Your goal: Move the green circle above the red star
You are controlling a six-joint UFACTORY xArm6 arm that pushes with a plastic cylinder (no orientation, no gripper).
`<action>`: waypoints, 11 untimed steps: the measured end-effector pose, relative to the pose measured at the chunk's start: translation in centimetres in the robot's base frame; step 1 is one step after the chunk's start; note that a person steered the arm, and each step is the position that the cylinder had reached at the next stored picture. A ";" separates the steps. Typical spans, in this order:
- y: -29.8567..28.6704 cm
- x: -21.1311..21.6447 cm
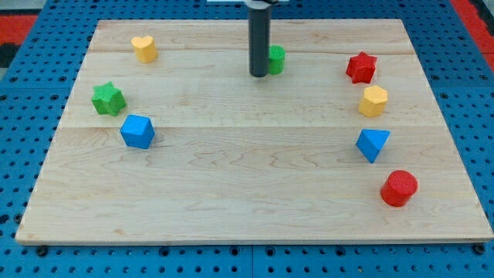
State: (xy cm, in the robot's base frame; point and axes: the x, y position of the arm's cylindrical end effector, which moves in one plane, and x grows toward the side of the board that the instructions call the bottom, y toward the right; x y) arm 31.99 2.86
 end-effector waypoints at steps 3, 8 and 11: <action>-3.7 -3.9; 9.3 -5.7; 13.2 -5.7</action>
